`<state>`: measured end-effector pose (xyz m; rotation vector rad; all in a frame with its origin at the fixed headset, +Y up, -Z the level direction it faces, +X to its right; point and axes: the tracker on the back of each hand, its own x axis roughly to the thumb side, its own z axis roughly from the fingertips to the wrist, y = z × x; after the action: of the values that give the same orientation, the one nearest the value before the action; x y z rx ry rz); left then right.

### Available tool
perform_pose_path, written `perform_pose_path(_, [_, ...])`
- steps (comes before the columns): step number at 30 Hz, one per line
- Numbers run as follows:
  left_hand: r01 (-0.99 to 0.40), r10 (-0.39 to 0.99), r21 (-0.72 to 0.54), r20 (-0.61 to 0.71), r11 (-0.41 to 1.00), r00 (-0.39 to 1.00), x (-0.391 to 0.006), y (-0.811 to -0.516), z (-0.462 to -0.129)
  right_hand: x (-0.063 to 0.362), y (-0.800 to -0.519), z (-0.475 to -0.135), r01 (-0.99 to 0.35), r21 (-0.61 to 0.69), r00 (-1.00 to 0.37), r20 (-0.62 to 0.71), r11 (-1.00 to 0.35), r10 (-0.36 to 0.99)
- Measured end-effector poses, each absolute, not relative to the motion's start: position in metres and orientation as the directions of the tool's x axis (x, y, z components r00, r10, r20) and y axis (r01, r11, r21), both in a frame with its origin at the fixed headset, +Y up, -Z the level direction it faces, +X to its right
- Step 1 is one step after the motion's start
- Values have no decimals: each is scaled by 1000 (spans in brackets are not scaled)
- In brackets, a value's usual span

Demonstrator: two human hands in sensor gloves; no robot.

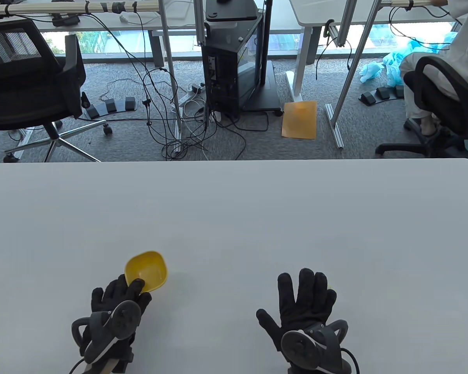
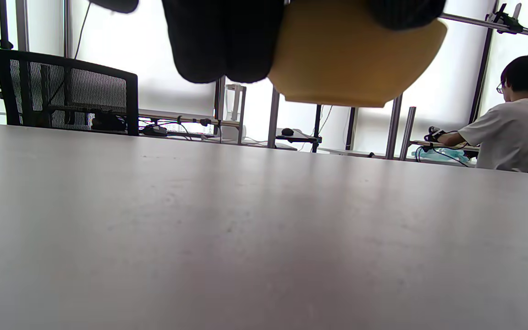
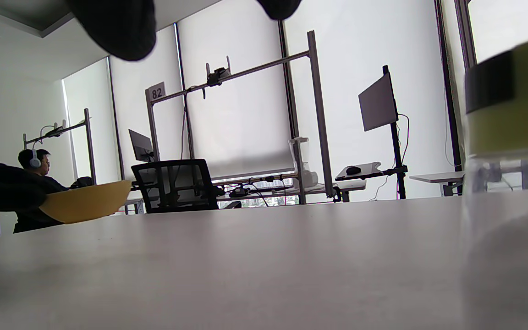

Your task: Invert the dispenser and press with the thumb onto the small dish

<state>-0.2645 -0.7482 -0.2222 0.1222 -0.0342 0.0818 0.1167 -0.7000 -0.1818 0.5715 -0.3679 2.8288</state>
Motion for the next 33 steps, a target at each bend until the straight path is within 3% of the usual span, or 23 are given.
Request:
perform_pose_path(13, [23,-39,52,334,998,942,-204,-763,-206,115,-701,-181,-259,-191,-898,408,-947,164])
perform_pose_path(25, [53,-40,-23,386,998,922,-196,-769,-204,114,-701,-181,-265,-184,-894,414,-947,170])
perform_pose_path(33, [10,-6,-8,371,1000,929,-204,-760,-202,113,-702,-182,-266,-173,-893,416,-948,174])
